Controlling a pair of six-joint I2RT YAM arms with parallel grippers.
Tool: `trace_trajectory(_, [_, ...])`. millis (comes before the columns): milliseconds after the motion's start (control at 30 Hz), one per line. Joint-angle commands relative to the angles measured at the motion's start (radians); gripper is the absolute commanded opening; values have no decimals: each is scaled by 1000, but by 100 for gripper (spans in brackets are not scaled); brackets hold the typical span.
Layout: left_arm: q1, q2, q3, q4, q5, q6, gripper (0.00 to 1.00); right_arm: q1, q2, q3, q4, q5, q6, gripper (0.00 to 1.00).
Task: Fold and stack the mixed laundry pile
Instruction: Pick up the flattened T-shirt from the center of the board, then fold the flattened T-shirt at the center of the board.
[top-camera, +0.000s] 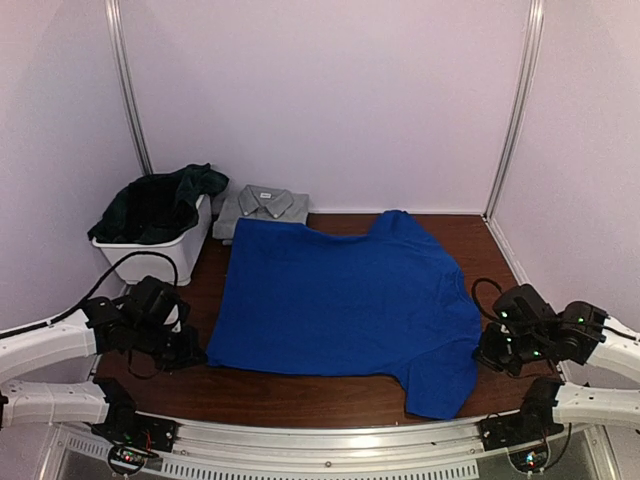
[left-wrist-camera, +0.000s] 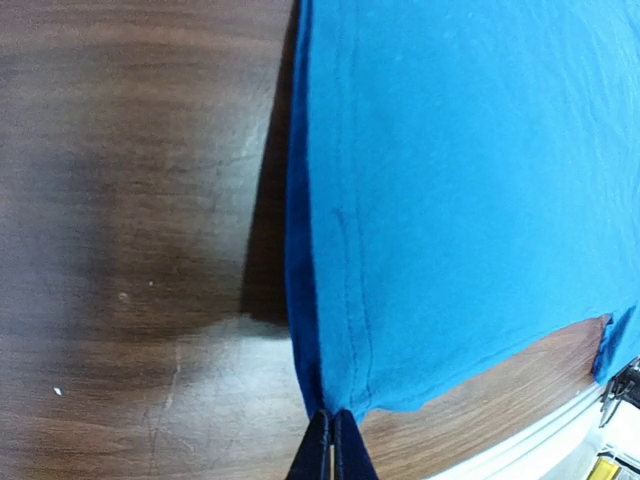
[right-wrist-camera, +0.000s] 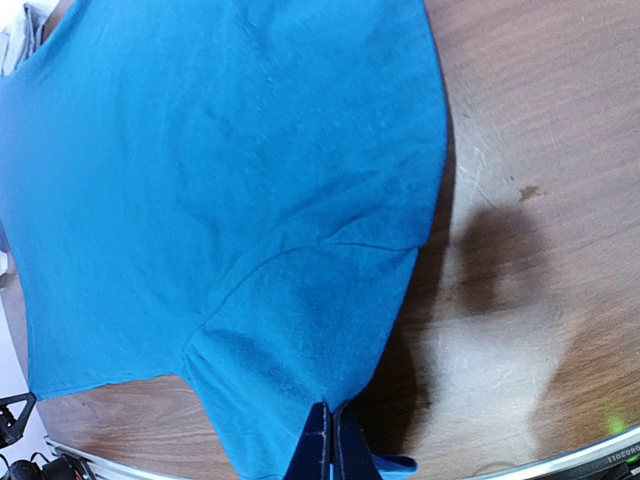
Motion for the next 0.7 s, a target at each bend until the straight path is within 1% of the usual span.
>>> trace_trajectory(0, [-4,34,47,45,24,-27,0,7,48,54,52,57,-11,0])
trace_trajectory(67, [-5,57,73,65,16,-27,0,6,77,64,75,70,-17,0])
trace_trajectory(200, [8,93,140,53,-36,5,0,-17,127,102,93,106,-61,0])
trace_trajectory(333, [54,154,173,75,-33,29,0,-98,169,122,131,87,-138,0])
trace_trajectory(533, [99,228,210,115,-45,65,0,-242,227,141,236,21,-264,0])
trace_trajectory(667, [106,245,213,116,-63,71,0,-292,284,165,291,-16,-327,0])
